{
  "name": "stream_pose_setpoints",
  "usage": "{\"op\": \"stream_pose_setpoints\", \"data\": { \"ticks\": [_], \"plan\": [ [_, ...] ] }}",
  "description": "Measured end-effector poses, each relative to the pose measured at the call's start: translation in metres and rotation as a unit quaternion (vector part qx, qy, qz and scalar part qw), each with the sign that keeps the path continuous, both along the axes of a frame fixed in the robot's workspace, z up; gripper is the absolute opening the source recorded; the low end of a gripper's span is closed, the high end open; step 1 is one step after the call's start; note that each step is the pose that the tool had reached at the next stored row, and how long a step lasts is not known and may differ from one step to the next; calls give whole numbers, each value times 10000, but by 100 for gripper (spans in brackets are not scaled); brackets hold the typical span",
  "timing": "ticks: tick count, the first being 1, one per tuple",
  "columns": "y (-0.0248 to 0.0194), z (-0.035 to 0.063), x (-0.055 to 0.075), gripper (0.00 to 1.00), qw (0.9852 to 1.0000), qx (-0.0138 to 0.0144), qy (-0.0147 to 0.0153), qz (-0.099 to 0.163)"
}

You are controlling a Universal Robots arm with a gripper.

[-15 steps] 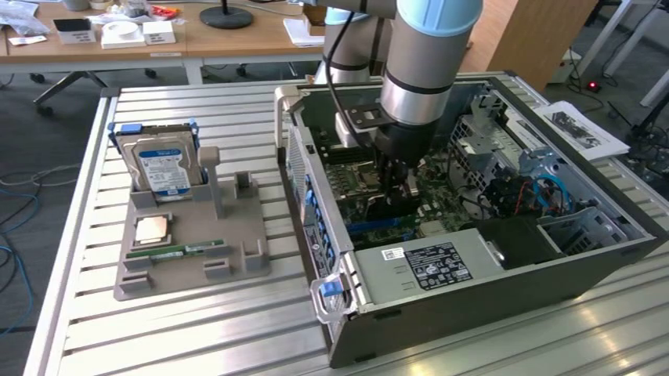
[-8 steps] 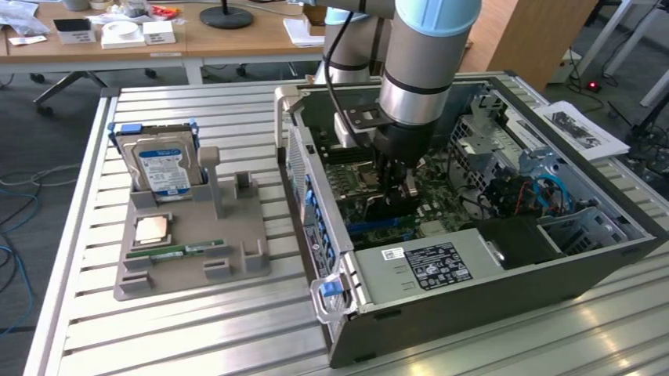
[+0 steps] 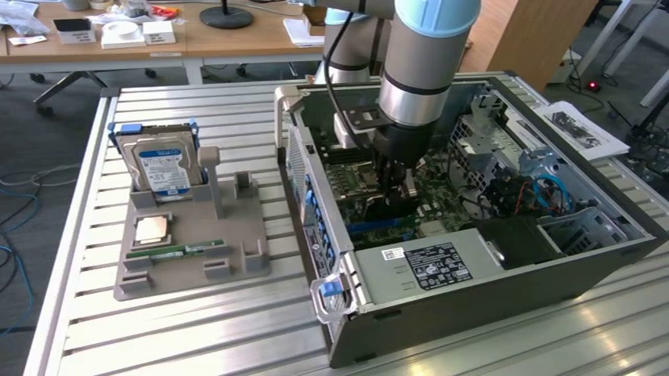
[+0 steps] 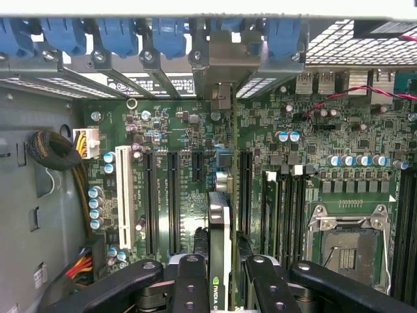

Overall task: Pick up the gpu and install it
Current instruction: 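Insert the gpu into the slot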

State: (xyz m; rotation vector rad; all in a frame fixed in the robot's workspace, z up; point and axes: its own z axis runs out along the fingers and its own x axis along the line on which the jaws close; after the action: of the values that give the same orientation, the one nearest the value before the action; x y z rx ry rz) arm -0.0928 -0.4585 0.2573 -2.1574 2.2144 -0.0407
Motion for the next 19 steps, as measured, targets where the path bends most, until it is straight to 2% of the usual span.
{"op": "stream_pose_setpoints", "data": {
  "ticks": [19],
  "plan": [
    [0, -53, 0, 27, 10000, 0, 0, -4]
  ]
}}
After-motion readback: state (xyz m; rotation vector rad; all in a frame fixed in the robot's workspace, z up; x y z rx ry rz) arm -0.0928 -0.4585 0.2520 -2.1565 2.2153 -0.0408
